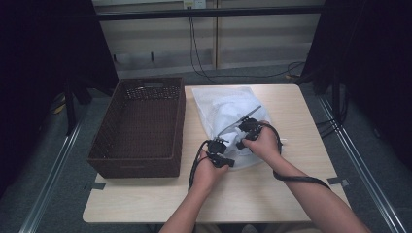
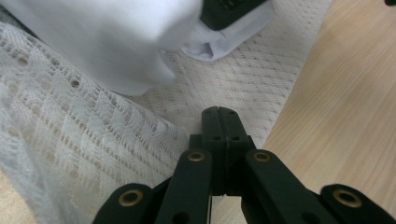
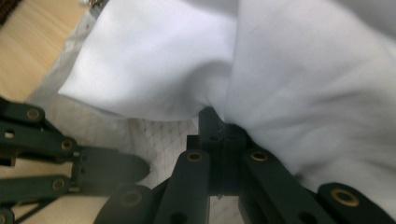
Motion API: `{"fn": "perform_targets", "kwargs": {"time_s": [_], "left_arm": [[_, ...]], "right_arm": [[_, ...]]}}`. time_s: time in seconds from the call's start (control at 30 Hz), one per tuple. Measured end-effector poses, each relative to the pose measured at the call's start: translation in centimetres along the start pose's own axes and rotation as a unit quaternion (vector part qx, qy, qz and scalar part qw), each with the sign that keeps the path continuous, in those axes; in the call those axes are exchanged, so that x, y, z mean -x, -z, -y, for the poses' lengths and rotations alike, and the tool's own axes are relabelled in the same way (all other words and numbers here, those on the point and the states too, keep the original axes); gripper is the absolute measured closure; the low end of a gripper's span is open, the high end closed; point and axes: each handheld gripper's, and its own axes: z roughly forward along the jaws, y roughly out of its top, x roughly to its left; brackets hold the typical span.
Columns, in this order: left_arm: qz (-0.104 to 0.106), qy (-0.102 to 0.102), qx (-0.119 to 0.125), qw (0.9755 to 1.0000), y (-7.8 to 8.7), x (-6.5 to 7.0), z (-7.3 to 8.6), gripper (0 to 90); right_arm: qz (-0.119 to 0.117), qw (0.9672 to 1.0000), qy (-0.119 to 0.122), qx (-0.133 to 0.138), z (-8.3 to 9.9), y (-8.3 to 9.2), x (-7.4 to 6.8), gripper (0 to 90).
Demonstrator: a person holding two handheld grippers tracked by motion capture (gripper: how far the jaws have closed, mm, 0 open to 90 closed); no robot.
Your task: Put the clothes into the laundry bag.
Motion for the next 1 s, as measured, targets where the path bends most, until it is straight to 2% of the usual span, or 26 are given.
{"fn": "perform_targets", "kwargs": {"time_s": [0.17,0.27,0.43,0.47,0.53,0.57,0.6,0.67,0.73,0.8,0.83,1.0], "left_arm": [[0.003,-0.001,0.0,1.0,0.0,-0.1,0.0,90.0],[0.008,0.011,0.007,0.9999,-0.1,-0.1,0.1,90.0],[0.003,0.002,0.0,1.0,0.0,-0.1,0.0,90.0],[0.004,0.033,0.022,0.9992,-0.3,0.3,0.0,90.0],[0.007,0.032,0.017,0.9993,-0.2,0.2,0.0,90.0],[0.007,0.013,0.003,0.9999,-0.1,-0.1,0.0,90.0],[0.009,0.014,0.002,0.9999,0.0,-0.2,0.0,90.0],[0.011,0.037,0.017,0.9991,-0.2,0.1,0.0,90.0],[0.009,0.009,-0.002,0.9999,0.0,-0.2,0.0,90.0],[0.012,0.025,0.012,0.9996,-0.2,0.0,0.1,90.0],[0.011,0.016,0.005,0.9998,-0.1,-0.2,0.1,90.0],[0.015,0.02,0.005,0.9997,-0.1,-0.2,0.1,90.0]], "right_arm": [[0.003,0.9999,-0.009,0.011,-0.8,0.0,0.4,90.0],[0.005,0.9998,-0.008,0.015,-1.2,-0.3,0.5,90.0],[0.012,0.9997,-0.007,0.019,-1.6,-0.7,0.7,90.0],[0.012,0.9997,-0.009,0.019,-1.7,-0.7,0.7,90.0],[0.015,0.9996,-0.009,0.02,-1.9,-0.9,0.8,90.0],[0.017,0.9996,-0.003,0.021,-2.0,-0.9,0.9,90.0],[0.02,0.9995,-0.006,0.023,-2.1,-1.0,0.9,90.0],[0.025,0.9994,-0.005,0.025,-2.2,-1.1,1.0,90.0],[0.029,0.9989,-0.006,0.035,-2.4,-1.2,1.1,90.0],[0.027,0.9989,-0.012,0.035,-2.6,-1.3,1.2,90.0],[0.029,0.9988,-0.012,0.039,-2.6,-1.3,1.3,90.0],[0.031,0.9987,-0.009,0.039,-2.9,-1.4,1.4,90.0]]}}
